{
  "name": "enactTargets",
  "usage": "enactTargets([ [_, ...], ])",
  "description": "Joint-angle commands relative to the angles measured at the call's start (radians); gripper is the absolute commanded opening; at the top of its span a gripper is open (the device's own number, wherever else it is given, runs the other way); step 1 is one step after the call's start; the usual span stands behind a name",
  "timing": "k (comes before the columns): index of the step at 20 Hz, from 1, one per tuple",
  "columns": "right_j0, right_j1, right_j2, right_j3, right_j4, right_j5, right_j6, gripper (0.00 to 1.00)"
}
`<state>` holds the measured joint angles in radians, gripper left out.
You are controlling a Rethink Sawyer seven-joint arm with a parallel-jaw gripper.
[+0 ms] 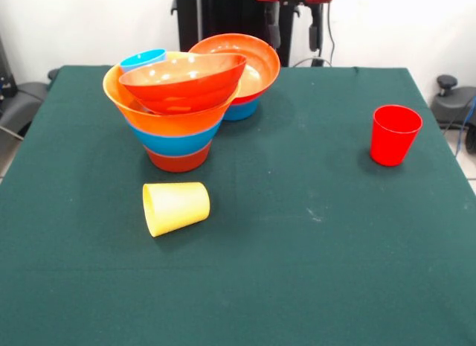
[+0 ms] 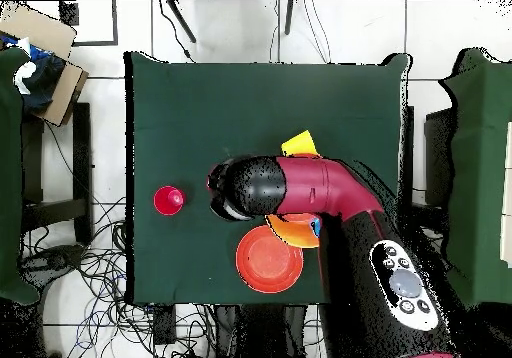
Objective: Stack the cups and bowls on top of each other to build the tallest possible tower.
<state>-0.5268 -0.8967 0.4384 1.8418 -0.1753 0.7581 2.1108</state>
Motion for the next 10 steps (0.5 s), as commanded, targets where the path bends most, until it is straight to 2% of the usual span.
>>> enactTargets([
  [1, -0.026, 0.073, -0.027, 0.104, -0.080, -0.140, -0.006, 1.00],
  [3, -0.032, 0.069, -0.032, 0.132, -0.092, -0.173, -0.001, 1.00],
  [10, -0.047, 0.059, -0.032, 0.150, -0.089, -0.172, -0.019, 1.00],
])
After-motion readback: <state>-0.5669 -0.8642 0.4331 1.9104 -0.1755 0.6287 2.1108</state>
